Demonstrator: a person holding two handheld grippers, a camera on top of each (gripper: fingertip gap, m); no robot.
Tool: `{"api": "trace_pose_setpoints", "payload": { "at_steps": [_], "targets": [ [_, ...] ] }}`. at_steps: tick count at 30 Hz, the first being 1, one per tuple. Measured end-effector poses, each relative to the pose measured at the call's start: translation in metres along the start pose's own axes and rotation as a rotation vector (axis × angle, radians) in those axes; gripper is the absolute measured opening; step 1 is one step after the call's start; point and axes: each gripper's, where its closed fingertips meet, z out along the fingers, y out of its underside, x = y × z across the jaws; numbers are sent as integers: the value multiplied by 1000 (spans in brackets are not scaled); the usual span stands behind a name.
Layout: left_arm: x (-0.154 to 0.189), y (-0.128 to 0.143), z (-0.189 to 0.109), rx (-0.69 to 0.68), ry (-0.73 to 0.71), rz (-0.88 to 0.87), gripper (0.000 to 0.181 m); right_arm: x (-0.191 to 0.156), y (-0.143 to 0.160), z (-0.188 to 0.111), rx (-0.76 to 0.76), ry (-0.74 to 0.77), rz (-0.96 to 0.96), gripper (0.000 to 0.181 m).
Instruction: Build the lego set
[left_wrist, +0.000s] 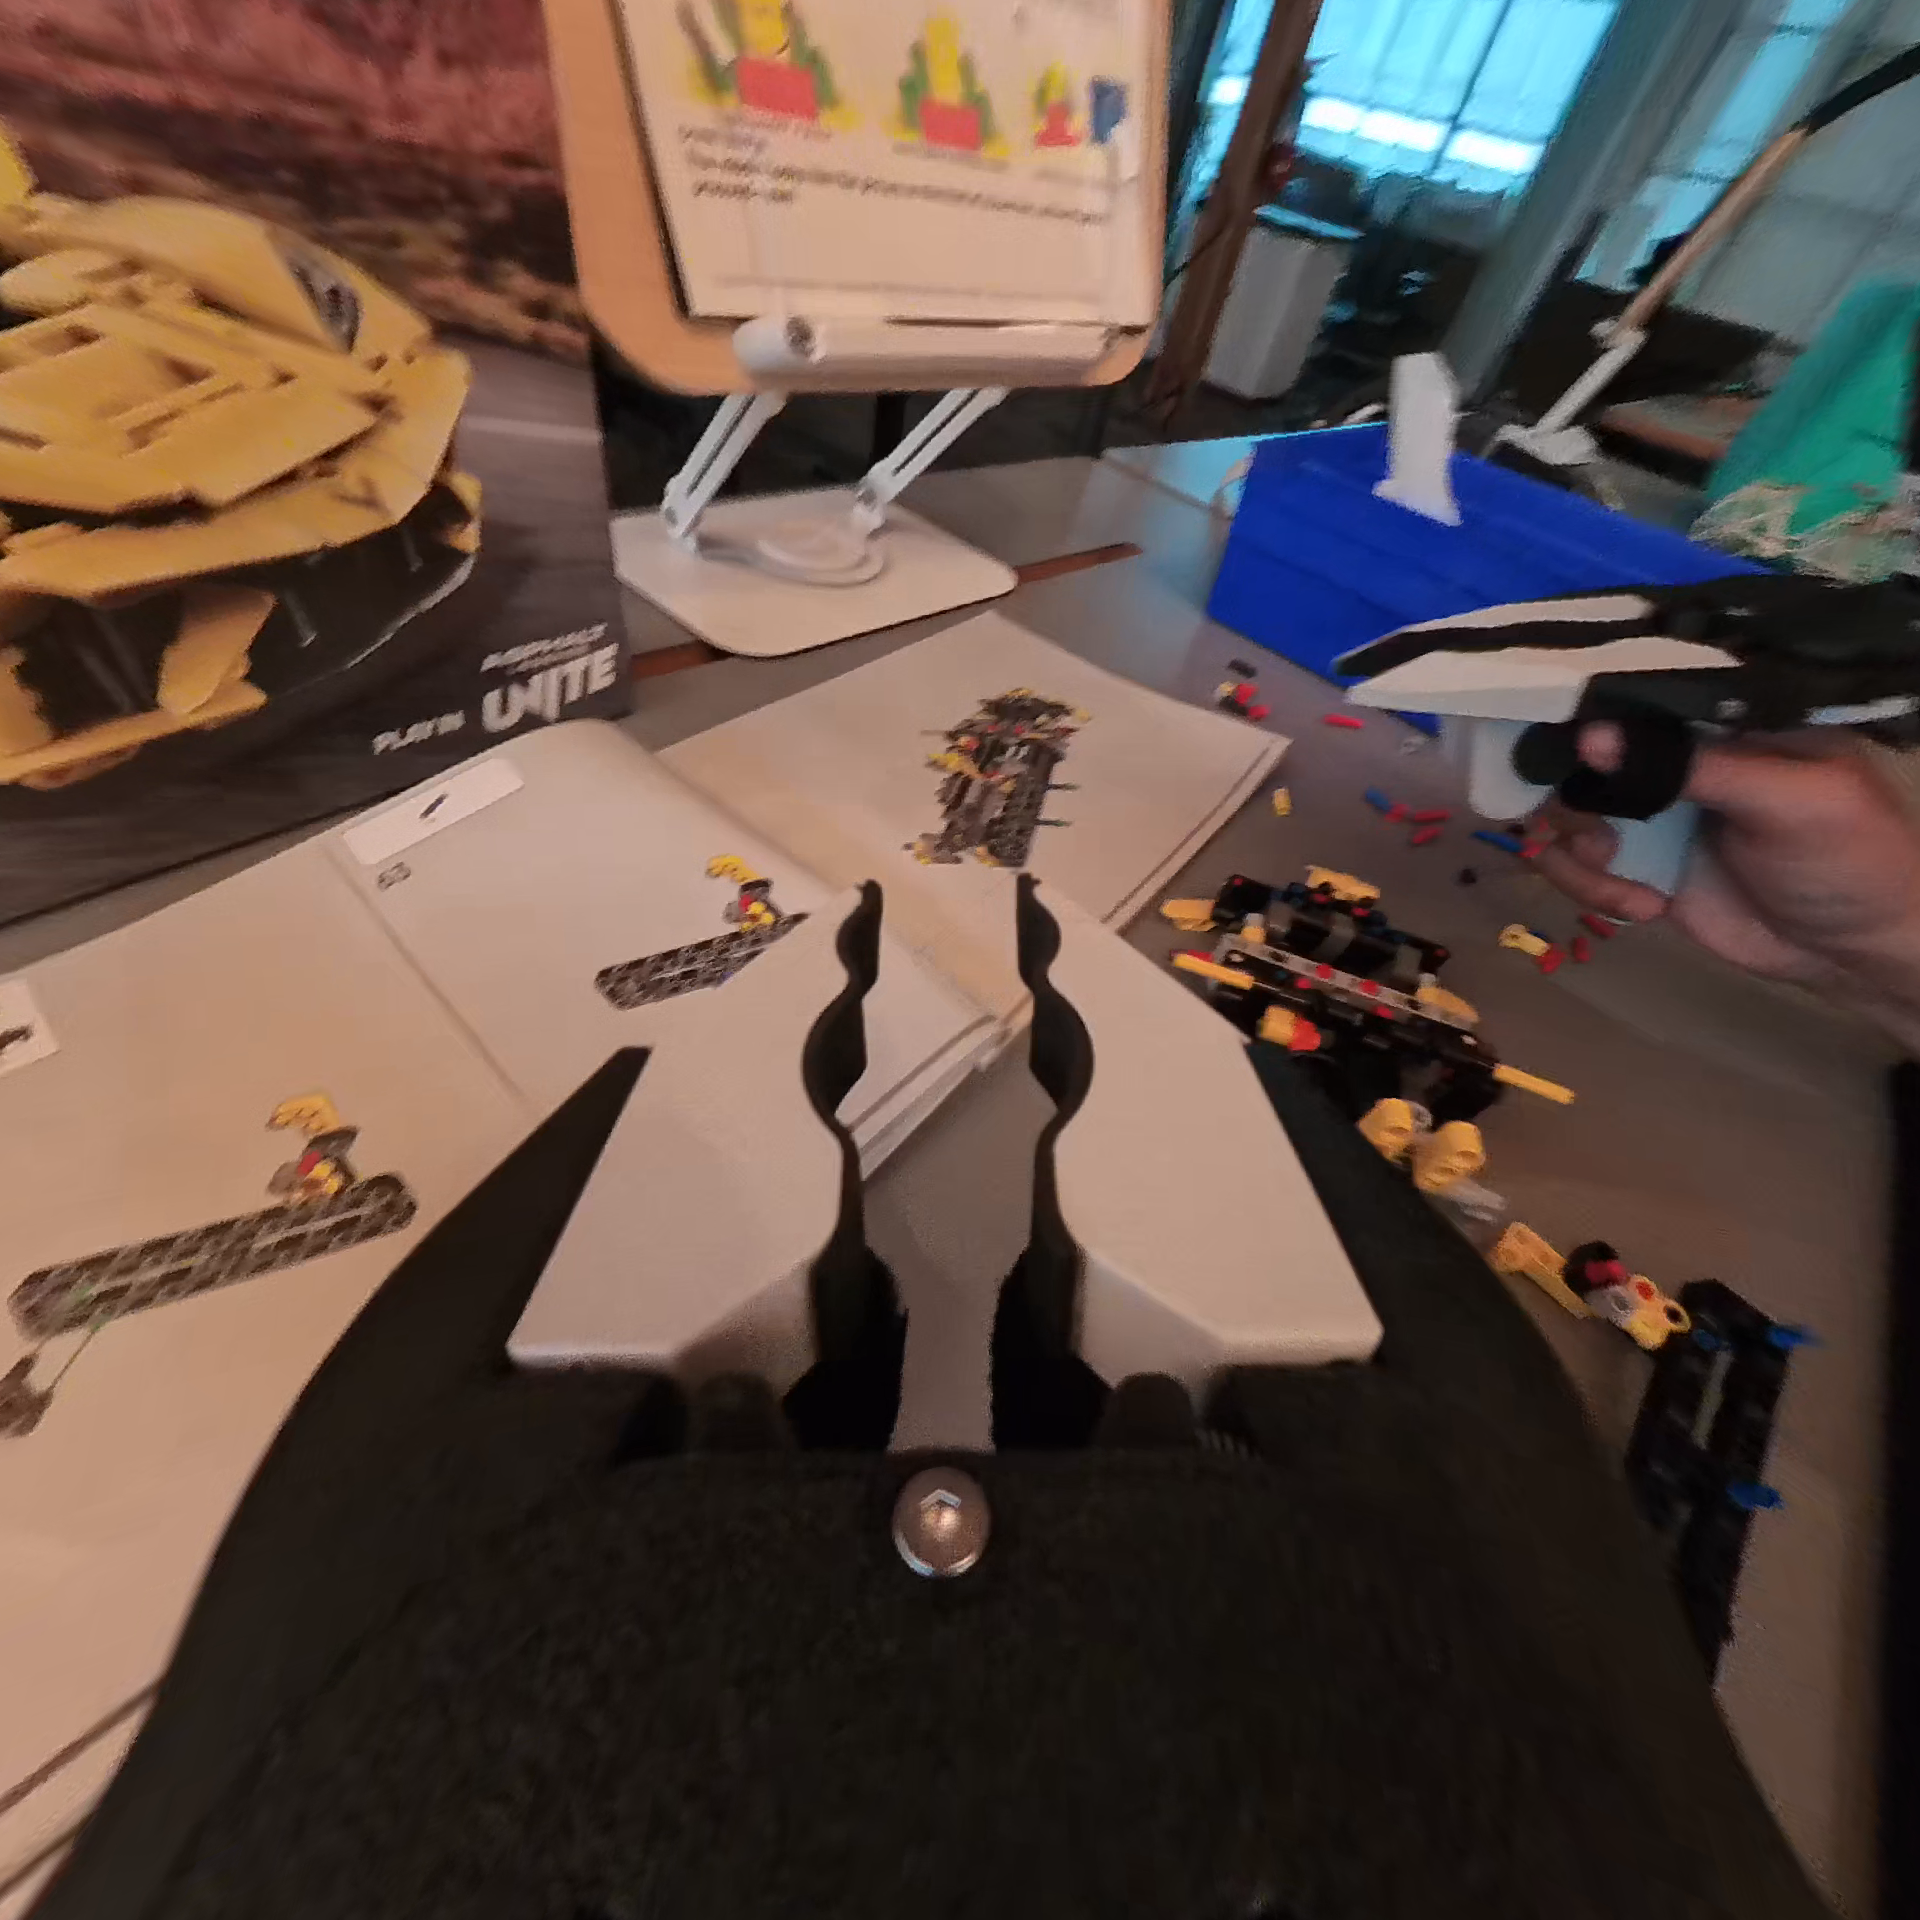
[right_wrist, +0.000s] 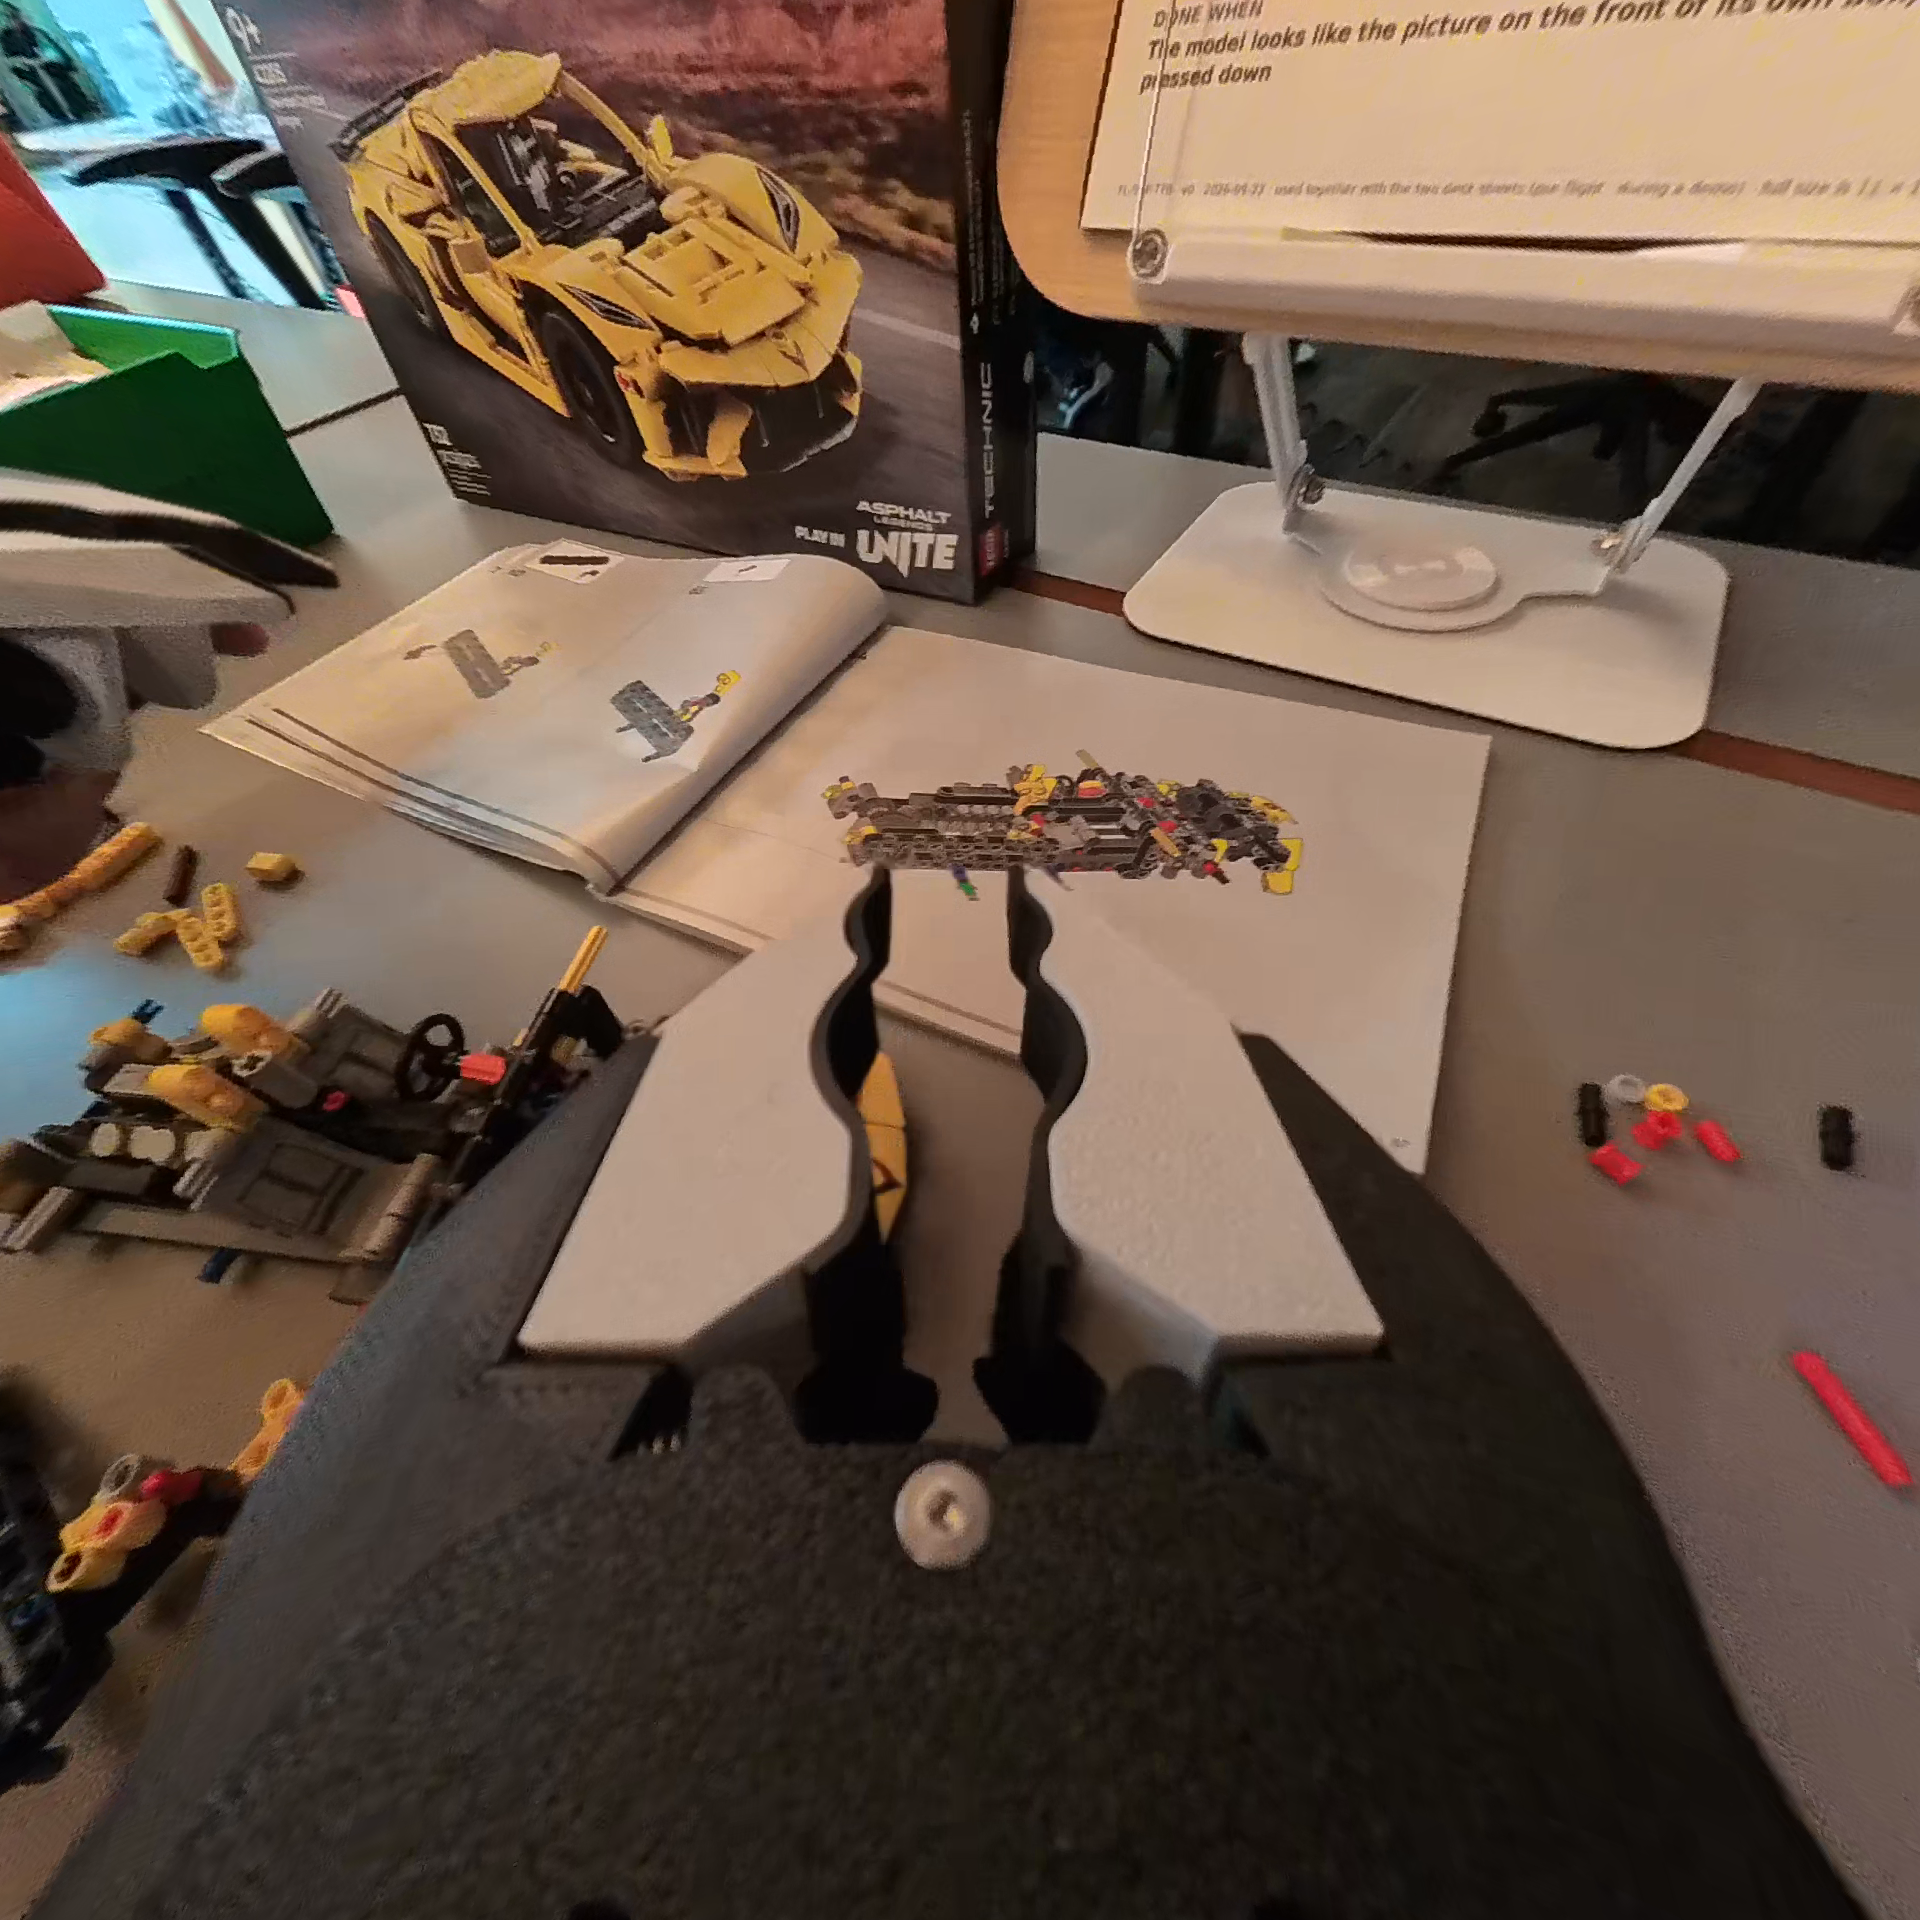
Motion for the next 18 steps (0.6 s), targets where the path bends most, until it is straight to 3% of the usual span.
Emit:
{"api": "trace_pose_setpoints", "payload": {
  "at_steps": [4, 7, 11, 14, 18],
  "targets": [
    [30, 8, -4, -105, 128, 65, 26, -11, -7, -4, 52, -50, -15, 24],
    [73, 17, -18, -199, 312, 94, 27, -27, -13, -14, 81, -129, 8, 24],
    [135, 50, -67, -363, 555, 77, 29, -103, 6, -59, -36, -526, 70, 24],
    [150, 84, -83, -434, 488, 173, 29, -147, 63, -92, -237, -659, -152, 29],
    [164, 123, -75, -509, 359, 362, 29, -158, 101, -102, -330, -644, -315, 31]
  ]
}}
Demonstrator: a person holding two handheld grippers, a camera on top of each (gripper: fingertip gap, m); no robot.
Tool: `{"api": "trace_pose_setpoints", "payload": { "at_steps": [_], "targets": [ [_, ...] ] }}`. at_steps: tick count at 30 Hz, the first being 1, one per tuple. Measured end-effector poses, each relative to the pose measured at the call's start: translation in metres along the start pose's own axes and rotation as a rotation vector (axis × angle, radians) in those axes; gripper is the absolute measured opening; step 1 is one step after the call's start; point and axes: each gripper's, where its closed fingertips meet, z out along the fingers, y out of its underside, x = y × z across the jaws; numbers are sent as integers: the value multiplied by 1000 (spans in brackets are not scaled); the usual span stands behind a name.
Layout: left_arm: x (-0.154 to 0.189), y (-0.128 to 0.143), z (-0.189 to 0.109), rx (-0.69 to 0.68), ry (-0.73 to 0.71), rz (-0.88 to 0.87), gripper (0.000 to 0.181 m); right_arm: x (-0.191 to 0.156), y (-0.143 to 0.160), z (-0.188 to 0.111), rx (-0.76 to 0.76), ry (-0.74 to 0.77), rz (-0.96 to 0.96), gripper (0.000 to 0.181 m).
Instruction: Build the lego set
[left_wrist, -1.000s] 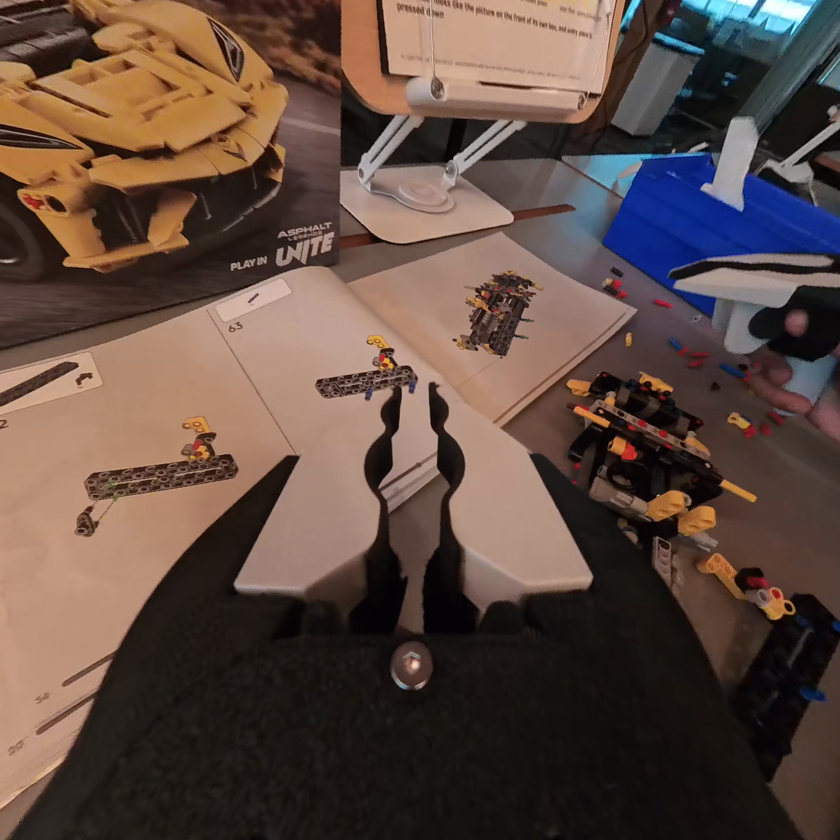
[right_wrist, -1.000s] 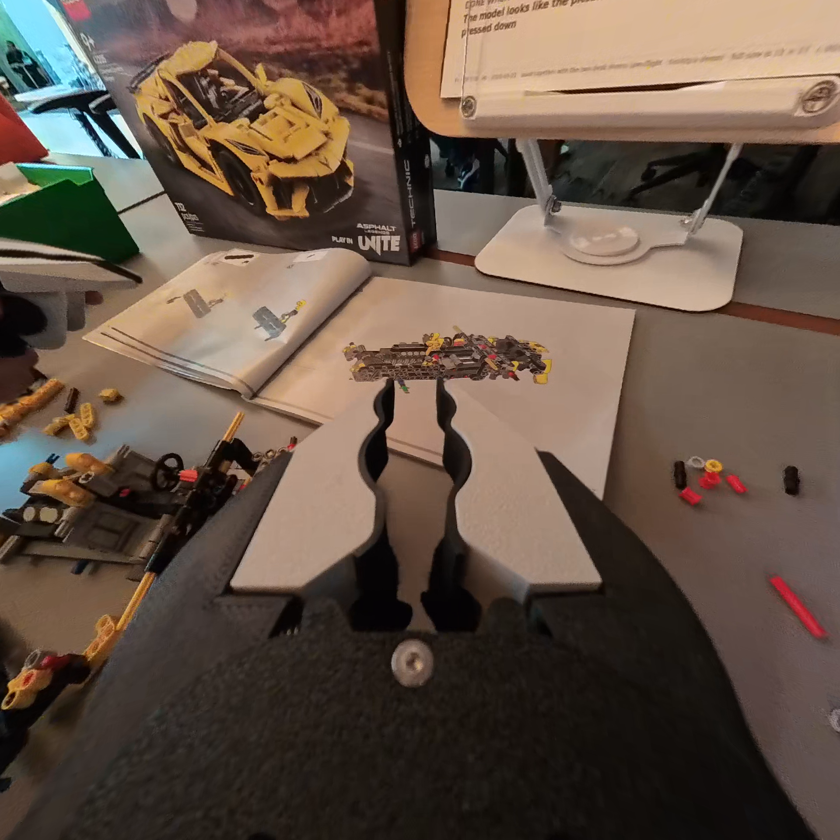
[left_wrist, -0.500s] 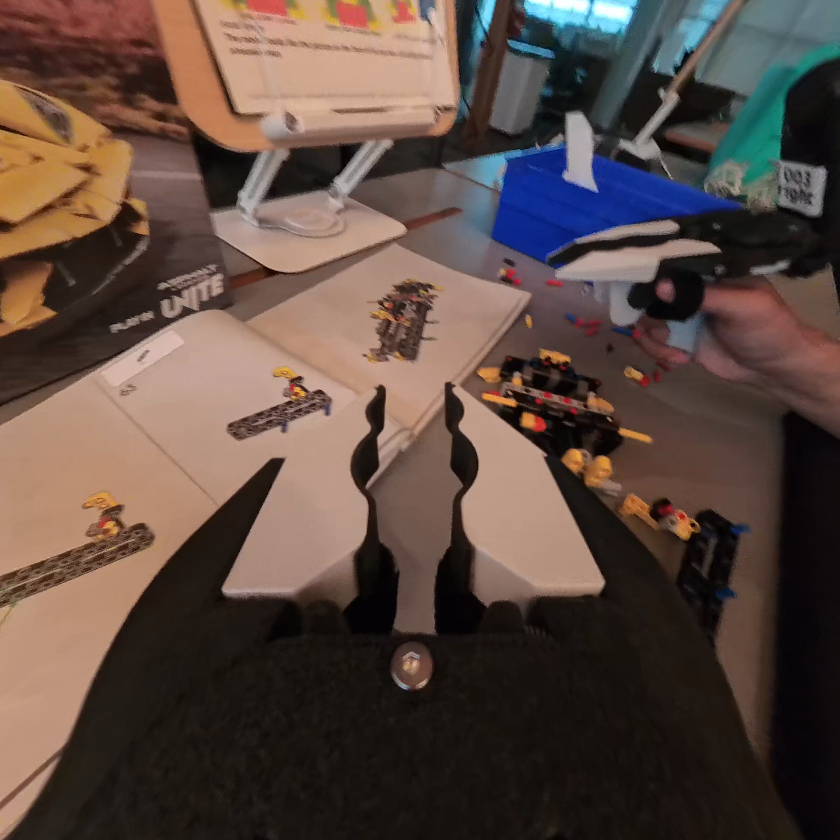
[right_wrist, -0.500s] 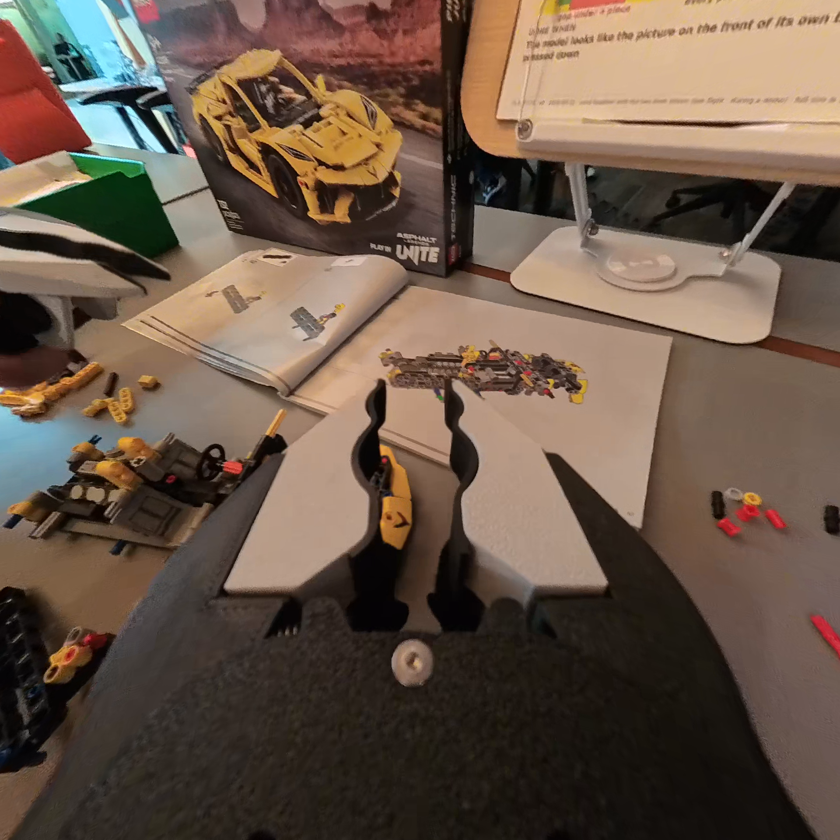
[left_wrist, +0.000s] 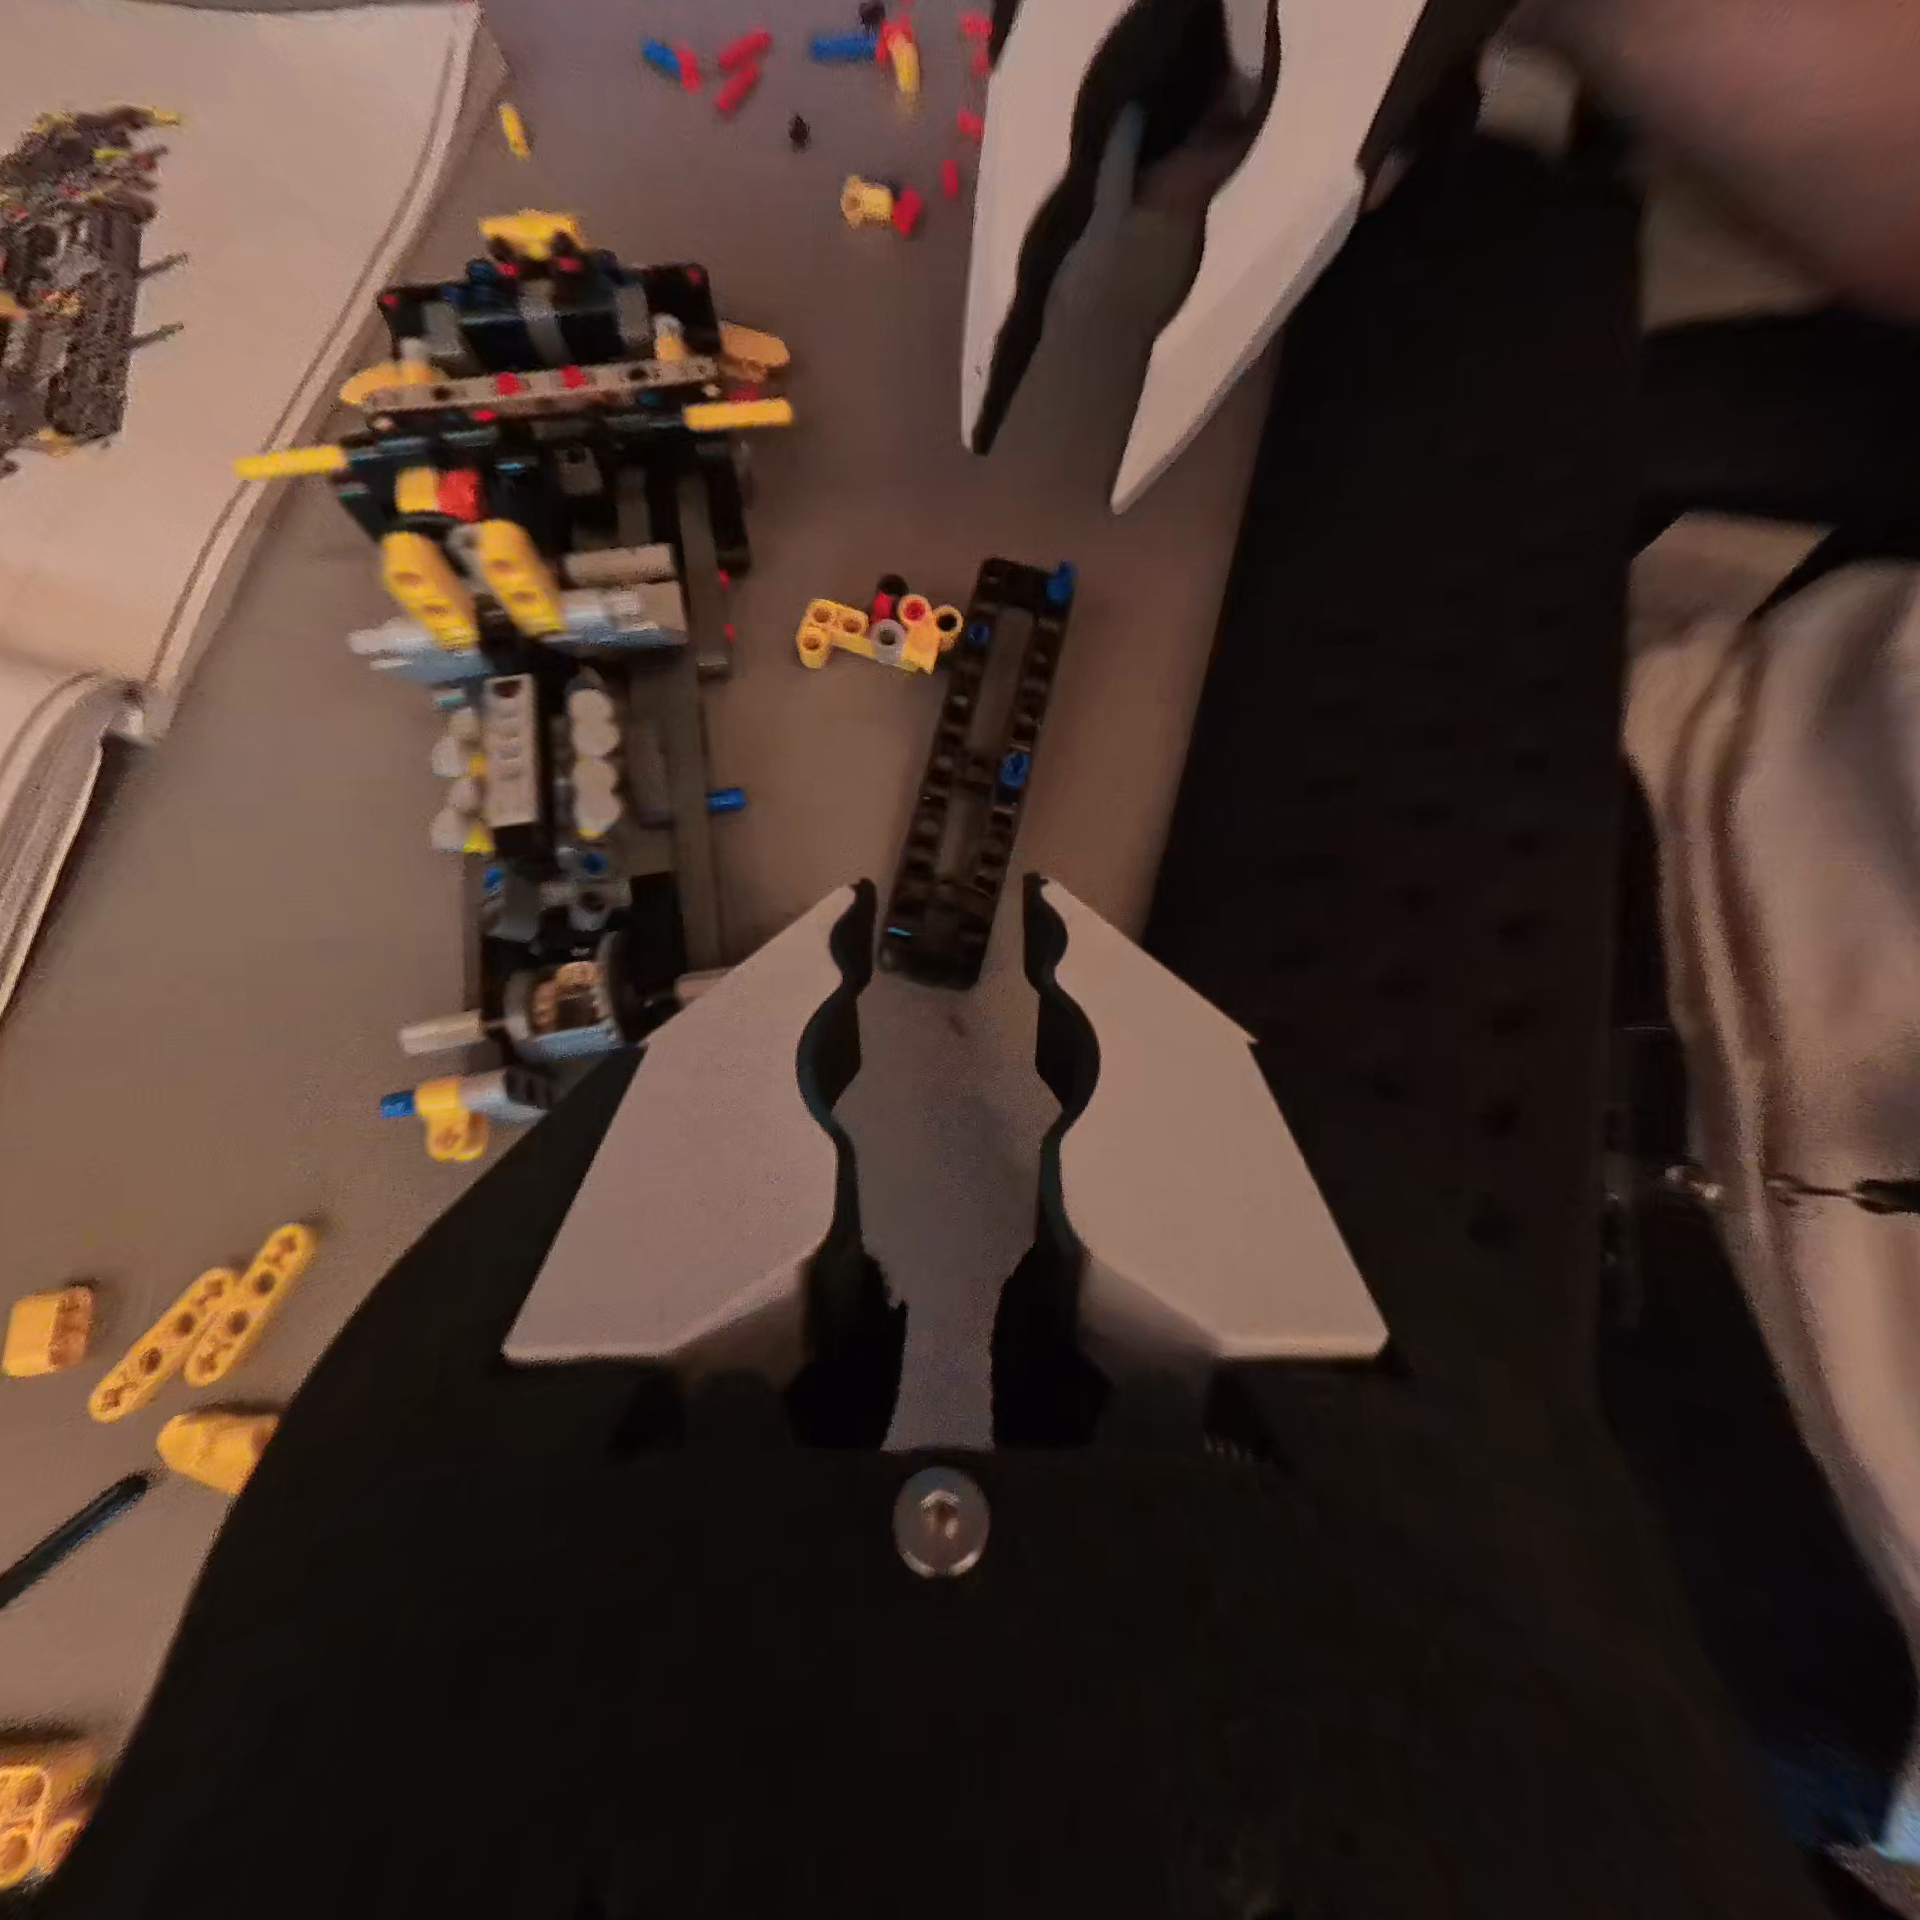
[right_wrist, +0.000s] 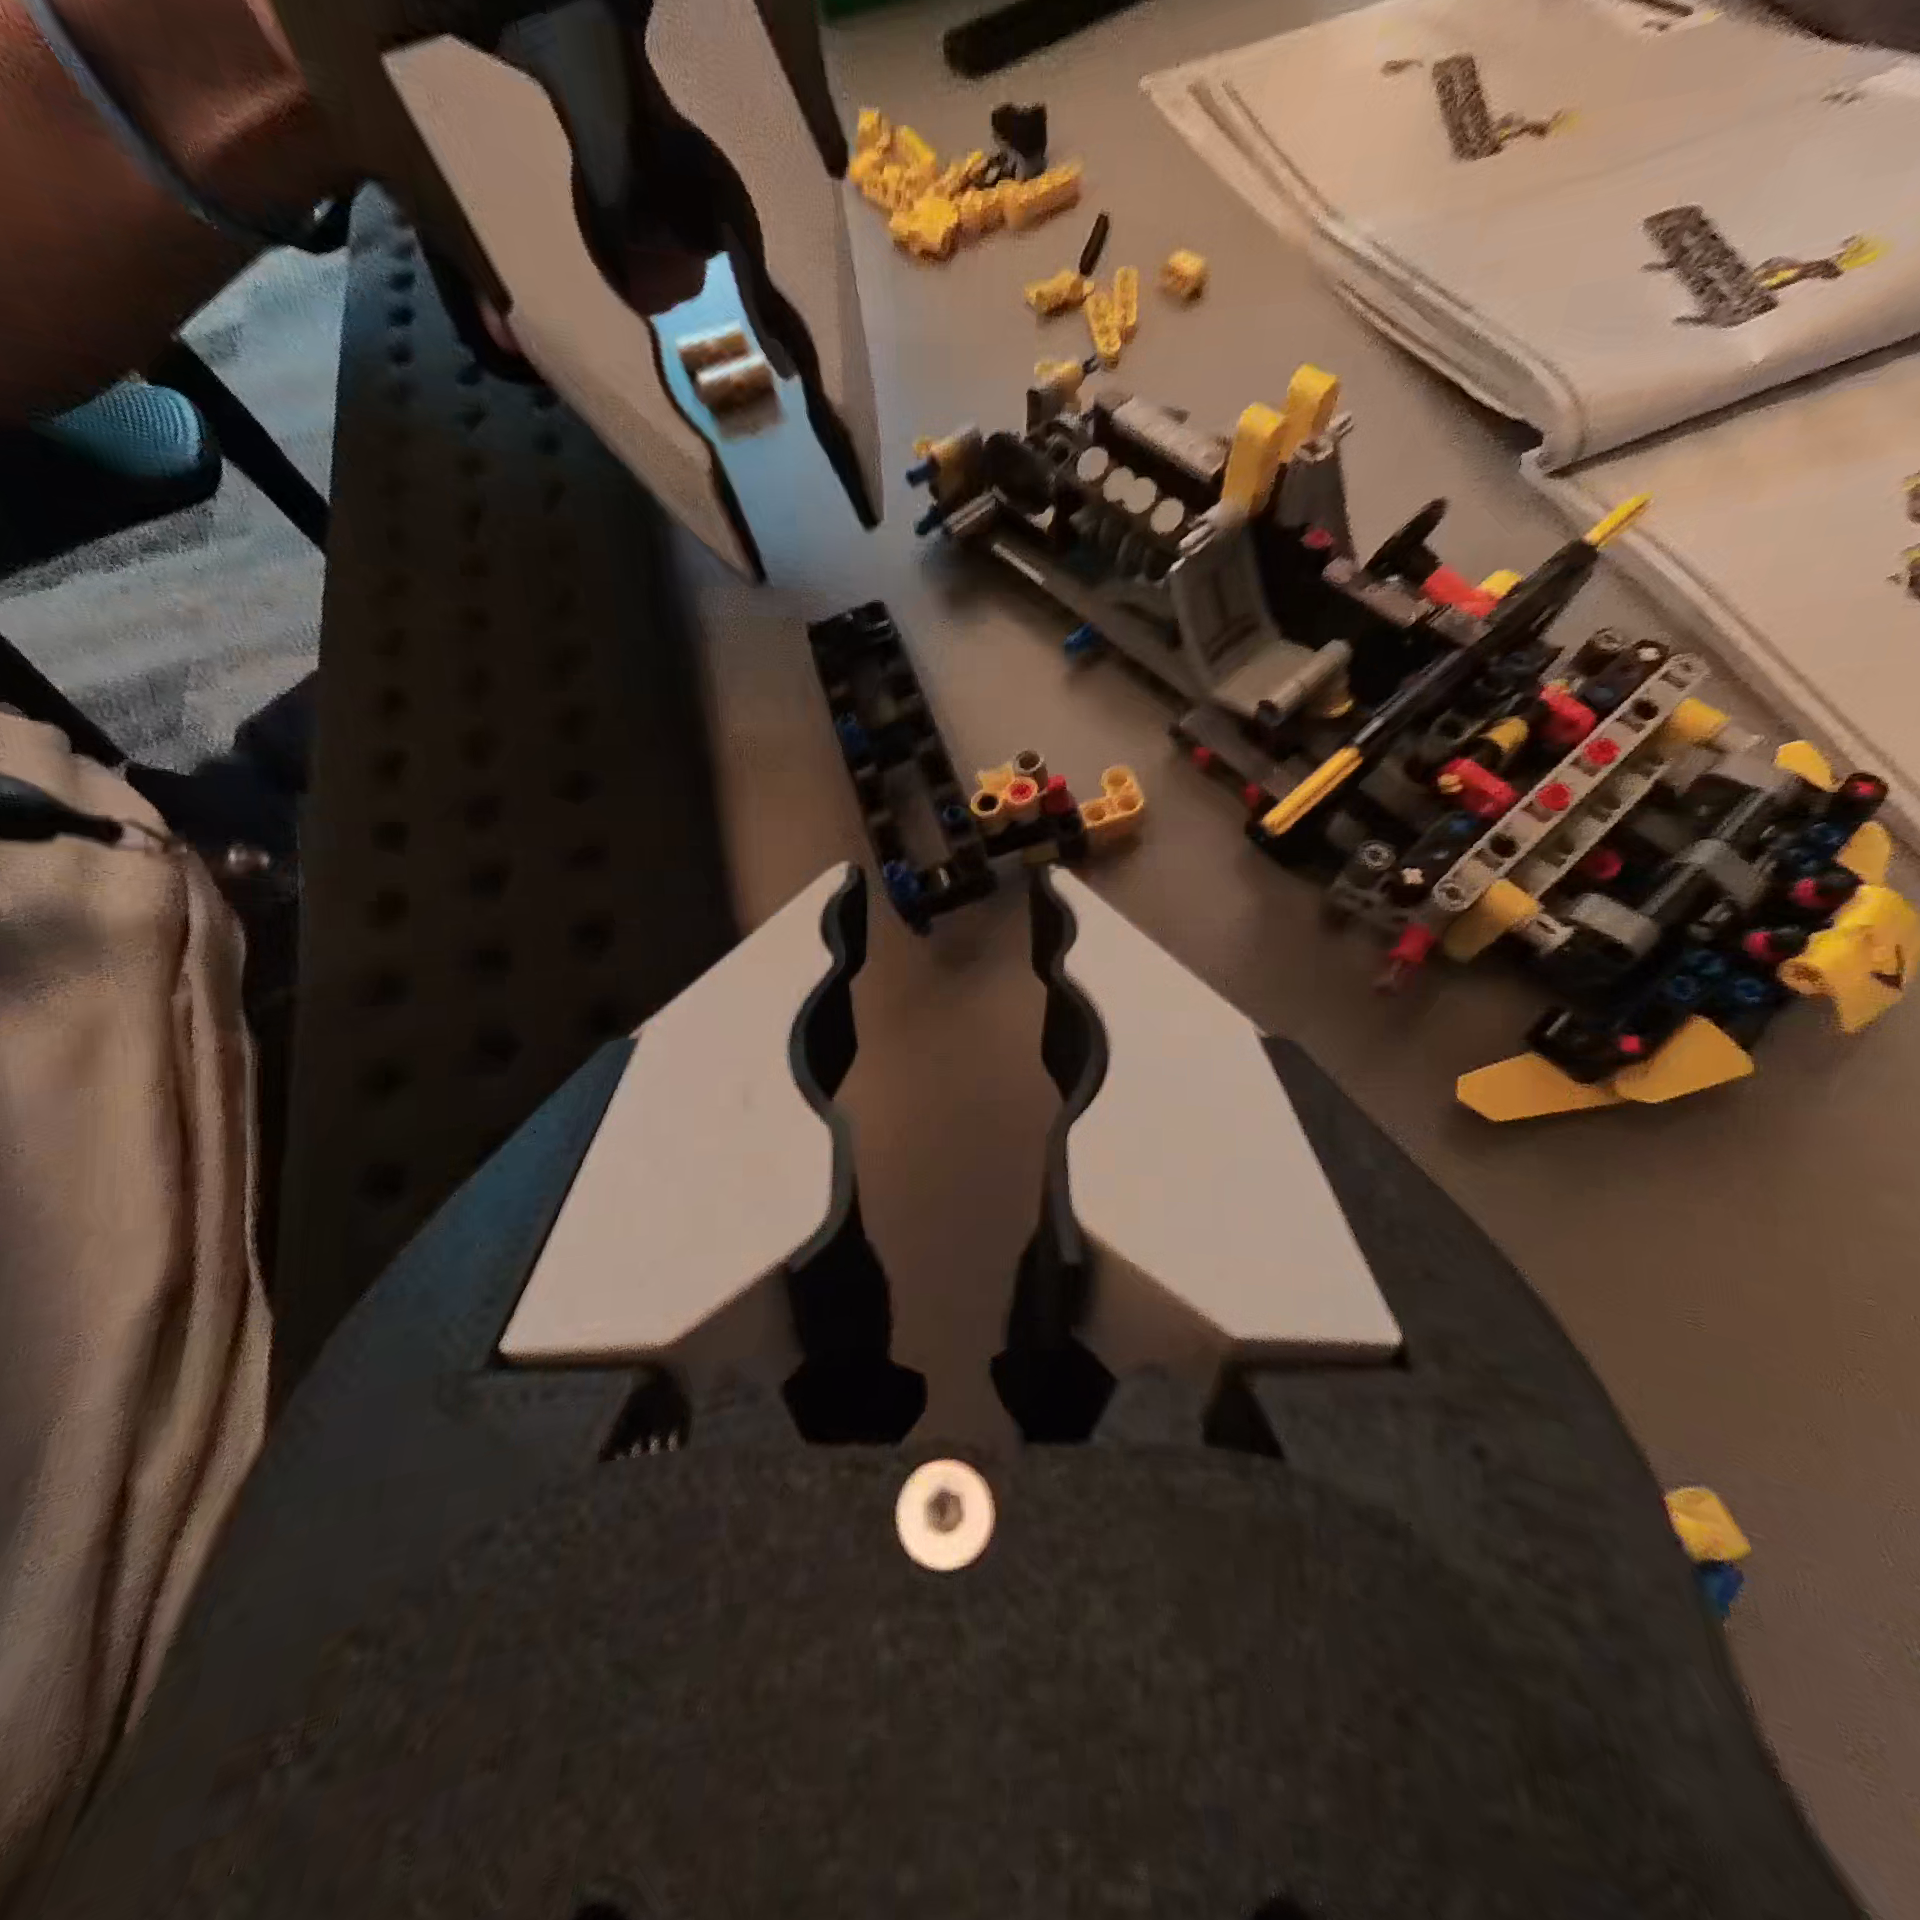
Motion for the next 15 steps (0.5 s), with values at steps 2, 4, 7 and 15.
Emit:
{"api": "trace_pose_setpoints", "payload": {
  "at_steps": [2, 4, 7, 15],
  "targets": [
    [1, 1, 13, -38, -68, 69, 29, 1, 5, 3, -24, -7, 18, 31],
    [4, 6, 22, -95, -74, 121, 29, -3, 9, 8, -54, -65, 54, 32],
    [2, 5, 28, -107, -80, 141, 29, -9, 15, 16, -80, -123, 82, 35],
    [-7, 5, 44, -157, -177, 222, 29, -10, 0, 18, 9, -132, 109, 22]
  ]
}}
